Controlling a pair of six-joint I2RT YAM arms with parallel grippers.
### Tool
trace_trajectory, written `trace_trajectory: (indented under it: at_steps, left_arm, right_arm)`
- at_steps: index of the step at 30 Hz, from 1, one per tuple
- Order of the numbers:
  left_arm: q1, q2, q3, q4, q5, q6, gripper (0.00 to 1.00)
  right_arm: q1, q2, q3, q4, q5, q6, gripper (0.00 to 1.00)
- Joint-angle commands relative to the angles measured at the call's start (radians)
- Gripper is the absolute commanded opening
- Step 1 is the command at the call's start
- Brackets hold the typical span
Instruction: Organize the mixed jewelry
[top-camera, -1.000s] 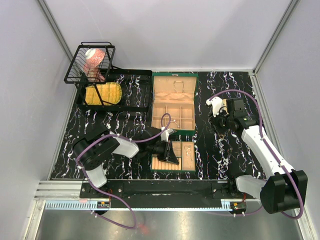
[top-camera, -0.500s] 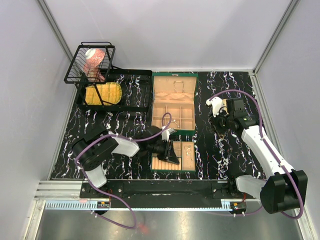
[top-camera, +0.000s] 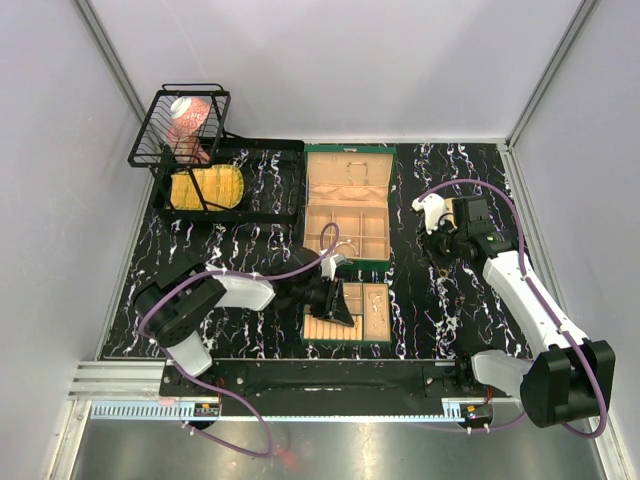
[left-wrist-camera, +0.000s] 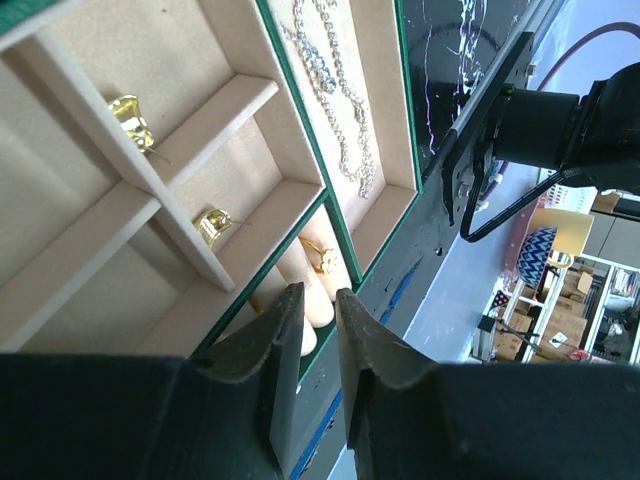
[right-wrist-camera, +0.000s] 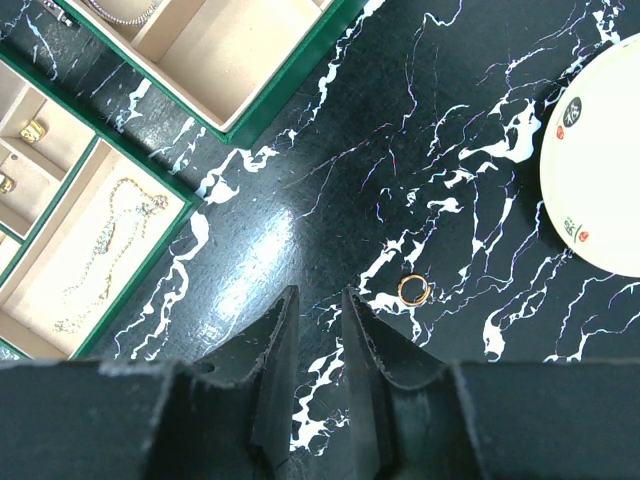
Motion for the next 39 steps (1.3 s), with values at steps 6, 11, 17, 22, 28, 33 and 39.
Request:
trace_trajectory:
  at_steps: [6, 11, 17, 22, 28, 33, 39]
  left_arm:
    - [0.033, -0.104, 0.053, -0.063, -0.031, 0.084, 0.27]
    - [0.033, -0.112, 0.076, -0.062, -0.02, 0.102, 0.27]
    - [0.018, -0.106, 0.11, -0.071, 0.006, 0.143, 0.27]
    - [-0.025, -0.092, 0.125, -0.08, 0.0, 0.151, 0.27]
    - [-0.054, -0.034, 0.137, -0.083, 0.012, 0.136, 0.27]
    - [-0.054, -0.005, 0.14, -0.088, 0.009, 0.14, 0.26]
    - [-0.054, 0.024, 0.15, -0.088, 0.02, 0.143, 0.26]
  right_arm:
    - [-0.003, -0.004, 0.004, 0.017, 0.017, -0.004, 0.3]
    - [-0.003, -0.012, 0.003, 0.012, 0.031, -0.006, 0.3]
    - [-0.005, -0.015, -0.011, 0.011, 0.074, -0.012, 0.3]
    - [-0.003, -0.001, -0.013, 0.008, 0.085, -0.013, 0.3]
    - [-0.003, -0.004, -0.016, 0.008, 0.083, -0.012, 0.3]
    - [-0.005, -0.011, -0.023, 0.011, 0.073, -0.007, 0.3]
    - [-0.003, -0.017, -0.028, 0.011, 0.067, -0.007, 0.3]
